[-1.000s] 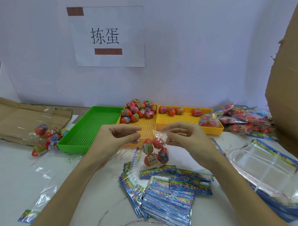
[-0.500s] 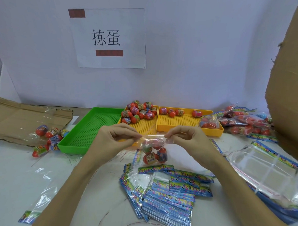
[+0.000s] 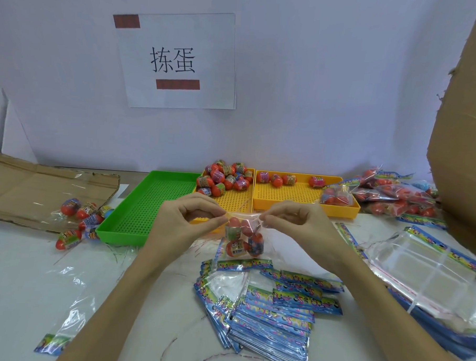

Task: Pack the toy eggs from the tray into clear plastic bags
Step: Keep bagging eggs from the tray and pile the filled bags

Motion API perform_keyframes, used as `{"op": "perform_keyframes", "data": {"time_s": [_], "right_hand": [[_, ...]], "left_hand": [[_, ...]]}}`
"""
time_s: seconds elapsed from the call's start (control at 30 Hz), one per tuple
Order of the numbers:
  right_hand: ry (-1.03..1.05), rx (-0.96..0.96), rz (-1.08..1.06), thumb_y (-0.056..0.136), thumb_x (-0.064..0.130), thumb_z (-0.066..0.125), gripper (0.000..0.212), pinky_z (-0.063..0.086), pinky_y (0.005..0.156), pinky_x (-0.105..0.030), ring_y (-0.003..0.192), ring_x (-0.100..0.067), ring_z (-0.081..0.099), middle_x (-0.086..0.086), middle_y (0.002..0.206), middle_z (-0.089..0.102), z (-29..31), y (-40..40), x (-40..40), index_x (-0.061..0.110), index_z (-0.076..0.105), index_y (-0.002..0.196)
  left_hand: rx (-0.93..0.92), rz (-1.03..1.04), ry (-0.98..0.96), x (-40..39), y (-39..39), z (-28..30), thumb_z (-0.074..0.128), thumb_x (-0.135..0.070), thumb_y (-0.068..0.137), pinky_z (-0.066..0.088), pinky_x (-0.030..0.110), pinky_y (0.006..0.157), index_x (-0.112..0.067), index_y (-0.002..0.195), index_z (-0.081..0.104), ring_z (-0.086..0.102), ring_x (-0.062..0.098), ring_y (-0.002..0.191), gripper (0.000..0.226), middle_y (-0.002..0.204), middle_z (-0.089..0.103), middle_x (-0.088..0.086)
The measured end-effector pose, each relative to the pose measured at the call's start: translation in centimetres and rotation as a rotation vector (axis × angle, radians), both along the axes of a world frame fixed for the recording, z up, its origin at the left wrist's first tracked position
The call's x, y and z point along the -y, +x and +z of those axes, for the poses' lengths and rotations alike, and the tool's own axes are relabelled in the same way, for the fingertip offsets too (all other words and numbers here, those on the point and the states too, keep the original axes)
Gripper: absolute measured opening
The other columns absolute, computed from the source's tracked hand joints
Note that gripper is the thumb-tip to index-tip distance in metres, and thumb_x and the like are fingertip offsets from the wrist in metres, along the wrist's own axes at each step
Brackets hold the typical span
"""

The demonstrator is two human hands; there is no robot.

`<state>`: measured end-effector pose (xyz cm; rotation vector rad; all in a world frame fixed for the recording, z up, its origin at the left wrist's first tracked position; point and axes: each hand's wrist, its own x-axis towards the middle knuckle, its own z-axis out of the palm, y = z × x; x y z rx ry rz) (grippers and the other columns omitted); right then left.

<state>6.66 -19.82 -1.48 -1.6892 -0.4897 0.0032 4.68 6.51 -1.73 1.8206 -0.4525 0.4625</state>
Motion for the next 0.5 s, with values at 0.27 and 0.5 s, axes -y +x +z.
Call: {"op": "perform_keyframes", "data": {"time_s": [0.27,0.5], "right_hand": [[0.057,-0.065,-0.049,0.093,0.003,0.074,0.018,0.059,0.092,-0.032,0.095,-0.021,0.074,-0.008,0.102,0.074,0.0,-0.1,-0.5,0.016,0.071,0.105],[0.07,-0.053,0.037,0.094,0.004,0.073,0.022,0.059,0.092,-0.035,0.098,-0.024,0.073,-0.007,0.102,0.074,0.5,-0.8,-1.6,0.018,0.07,0.11]], "left_hand": [[-0.067,-0.078,-0.014,0.4,-0.1,0.2,0.083,0.006,0.082,0.057,0.024,0.082,-0.002,0.092,0.075,0.068,0.019,0.085,0.015,0.094,0.071,0.01],[-0.343,-0.236,0.046,1.2,-0.4,0.2,0.078,-0.053,0.085,0.057,0.025,0.094,-0.031,0.121,0.069,0.068,0.007,0.118,0.044,0.126,0.071,-0.011]]}}
